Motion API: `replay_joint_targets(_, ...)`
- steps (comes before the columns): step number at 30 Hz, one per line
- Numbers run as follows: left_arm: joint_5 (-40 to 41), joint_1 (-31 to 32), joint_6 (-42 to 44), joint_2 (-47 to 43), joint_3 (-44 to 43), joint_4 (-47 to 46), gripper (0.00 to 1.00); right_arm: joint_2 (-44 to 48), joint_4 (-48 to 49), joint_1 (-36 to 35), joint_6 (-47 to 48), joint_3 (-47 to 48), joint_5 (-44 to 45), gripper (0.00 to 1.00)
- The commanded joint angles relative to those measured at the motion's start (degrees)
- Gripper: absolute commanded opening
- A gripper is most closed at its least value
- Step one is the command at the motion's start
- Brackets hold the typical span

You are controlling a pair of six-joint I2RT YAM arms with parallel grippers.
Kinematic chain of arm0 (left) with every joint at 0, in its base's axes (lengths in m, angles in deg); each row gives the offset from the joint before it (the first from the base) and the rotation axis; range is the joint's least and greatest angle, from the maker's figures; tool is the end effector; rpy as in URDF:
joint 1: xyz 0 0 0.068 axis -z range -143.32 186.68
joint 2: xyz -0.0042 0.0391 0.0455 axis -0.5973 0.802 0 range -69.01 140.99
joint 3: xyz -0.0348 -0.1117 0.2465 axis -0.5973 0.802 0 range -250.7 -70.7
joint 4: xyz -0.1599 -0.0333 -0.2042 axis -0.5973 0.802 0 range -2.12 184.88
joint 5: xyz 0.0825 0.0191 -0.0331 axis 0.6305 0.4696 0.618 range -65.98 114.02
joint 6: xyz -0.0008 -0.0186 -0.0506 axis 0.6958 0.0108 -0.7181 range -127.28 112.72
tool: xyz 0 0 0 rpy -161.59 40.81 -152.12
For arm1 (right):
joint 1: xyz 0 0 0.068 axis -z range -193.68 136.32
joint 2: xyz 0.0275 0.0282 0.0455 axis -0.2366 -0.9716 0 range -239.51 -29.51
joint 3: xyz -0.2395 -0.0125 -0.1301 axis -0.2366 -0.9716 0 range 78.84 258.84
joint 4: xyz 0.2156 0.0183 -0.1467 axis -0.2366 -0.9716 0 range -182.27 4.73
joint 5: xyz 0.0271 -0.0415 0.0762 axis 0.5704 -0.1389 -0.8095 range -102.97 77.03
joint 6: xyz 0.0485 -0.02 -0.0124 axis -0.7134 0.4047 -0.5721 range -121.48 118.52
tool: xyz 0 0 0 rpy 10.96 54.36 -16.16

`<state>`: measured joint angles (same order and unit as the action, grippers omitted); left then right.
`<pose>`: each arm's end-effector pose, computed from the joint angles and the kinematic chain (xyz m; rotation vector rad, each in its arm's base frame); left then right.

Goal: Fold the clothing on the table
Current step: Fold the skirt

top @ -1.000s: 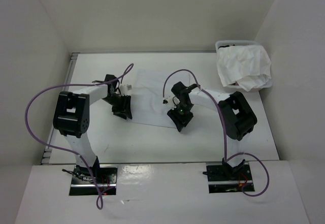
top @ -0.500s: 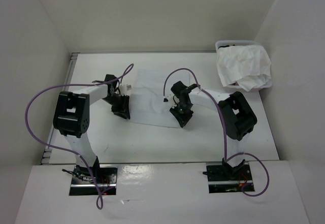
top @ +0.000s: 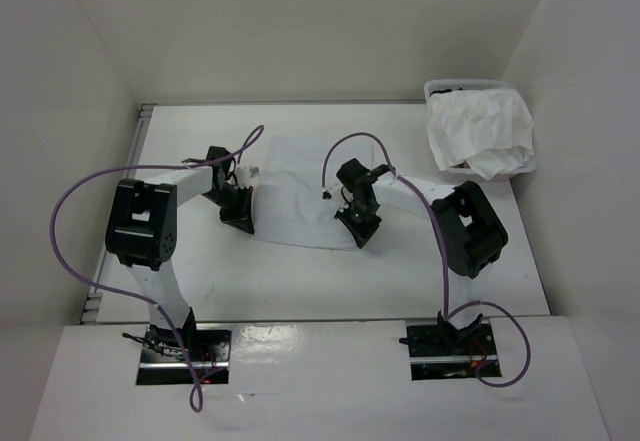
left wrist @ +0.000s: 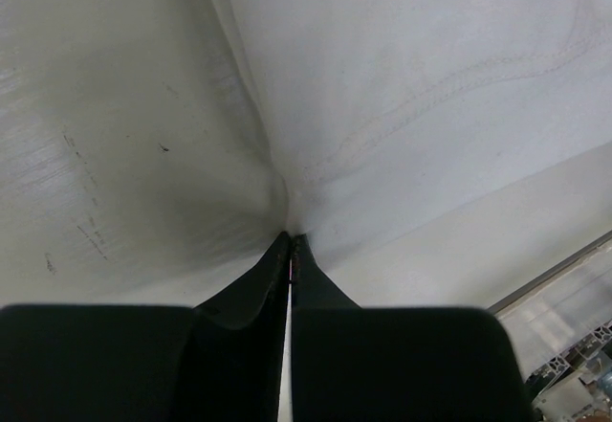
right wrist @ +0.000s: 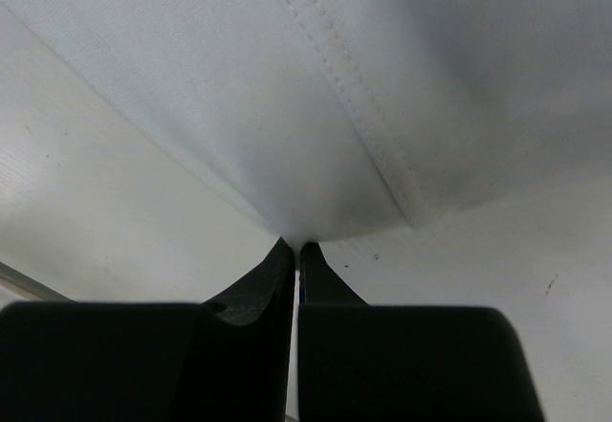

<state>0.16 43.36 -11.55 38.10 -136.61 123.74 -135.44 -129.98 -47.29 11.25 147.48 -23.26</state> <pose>0.3413 -0.0545 0.1458 0.1301 2.8884 -0.6390 0.2787 0.1929 0.1588 -1.2063 2.7705 0.3059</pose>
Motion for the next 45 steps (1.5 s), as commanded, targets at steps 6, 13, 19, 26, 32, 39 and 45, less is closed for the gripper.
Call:
replay_joint_targets(6,2.4,-0.2,5.1,-4.3,-1.9,1.4,0.0,7.7,-2.2,-0.9,0.7,1.5,2.0,0.0)
replay_joint_targets(13,0.7,0.3,6.8,-9.0,-1.9,4.0,0.0,10.7,-6.1,-0.9,1.8,2.5,0.2,0.0)
replay_joint_targets(19,-0.4,0.9,9.4,-13.6,-1.4,6.9,0.0,13.1,-7.8,-2.0,2.9,2.0,-1.8,0.0)
replay_joint_targets(26,-2.2,0.9,11.2,-16.3,-6.4,8.8,0.0,16.3,-9.9,-2.5,4.6,5.5,-0.9,0.0)
replay_joint_targets(32,-2.2,0.9,10.2,-12.4,-14.7,8.8,0.0,16.2,-8.6,0.0,5.1,11.0,3.2,0.0)
replay_joint_targets(39,-1.1,0.9,8.4,-4.5,-23.6,6.7,0.0,14.5,-1.8,7.5,6.2,12.8,5.4,0.0)
replay_joint_targets(45,1.3,0.9,7.4,3.2,-31.2,4.7,0.0,11.2,2.9,12.1,7.2,14.1,5.9,0.0)
